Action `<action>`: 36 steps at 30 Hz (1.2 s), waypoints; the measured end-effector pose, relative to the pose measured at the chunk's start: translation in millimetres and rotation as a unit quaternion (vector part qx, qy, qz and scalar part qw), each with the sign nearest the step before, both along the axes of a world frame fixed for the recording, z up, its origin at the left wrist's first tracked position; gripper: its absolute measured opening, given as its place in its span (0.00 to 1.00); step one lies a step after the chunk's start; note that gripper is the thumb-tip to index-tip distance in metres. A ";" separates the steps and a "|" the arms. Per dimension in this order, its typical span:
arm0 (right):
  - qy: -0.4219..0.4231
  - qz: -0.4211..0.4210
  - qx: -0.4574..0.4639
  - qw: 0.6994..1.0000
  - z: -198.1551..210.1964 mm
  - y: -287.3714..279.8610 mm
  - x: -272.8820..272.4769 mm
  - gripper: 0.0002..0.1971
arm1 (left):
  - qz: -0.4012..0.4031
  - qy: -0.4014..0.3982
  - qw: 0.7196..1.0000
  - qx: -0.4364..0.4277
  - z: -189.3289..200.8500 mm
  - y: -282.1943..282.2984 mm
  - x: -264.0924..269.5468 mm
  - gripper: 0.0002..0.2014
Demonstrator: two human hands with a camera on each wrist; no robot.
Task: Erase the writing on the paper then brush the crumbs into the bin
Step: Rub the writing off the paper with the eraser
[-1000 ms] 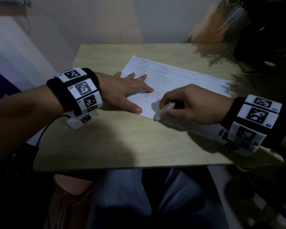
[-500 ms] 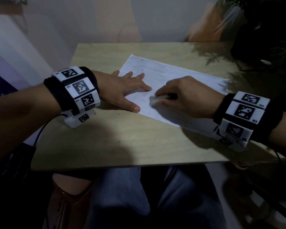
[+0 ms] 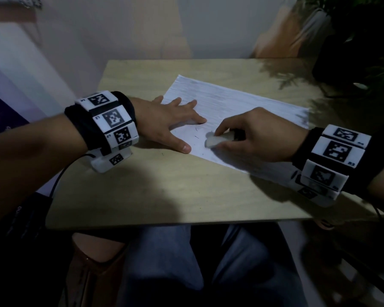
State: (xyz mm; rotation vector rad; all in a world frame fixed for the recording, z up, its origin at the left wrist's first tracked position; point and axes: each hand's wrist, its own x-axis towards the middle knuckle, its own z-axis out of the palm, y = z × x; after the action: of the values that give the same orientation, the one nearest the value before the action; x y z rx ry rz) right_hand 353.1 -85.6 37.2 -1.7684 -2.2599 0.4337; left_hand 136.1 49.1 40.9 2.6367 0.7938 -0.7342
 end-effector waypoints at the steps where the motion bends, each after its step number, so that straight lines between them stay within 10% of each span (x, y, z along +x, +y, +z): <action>1: 0.001 -0.016 0.016 1.000 -0.3 1.1 1.4 0.15 | 0.000 0.002 1.000 0.001 0.4 0.0 0.2 0.47; 29: 0.008 0.012 -0.011 1.000 3.1 -3.5 5.7 0.13 | 0.026 -0.013 1.000 -0.007 0.1 3.4 -0.7 0.44; 36: -0.006 -0.003 0.039 0.999 4.1 -1.4 7.2 0.29 | 0.028 -0.014 0.999 -0.008 0.3 3.1 -0.7 0.42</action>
State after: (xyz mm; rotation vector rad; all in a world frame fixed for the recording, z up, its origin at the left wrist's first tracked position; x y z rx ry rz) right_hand 360.3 -87.0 41.3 -1.7439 -2.2463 0.3317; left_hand 135.4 52.2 41.2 2.5948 0.8463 -0.6833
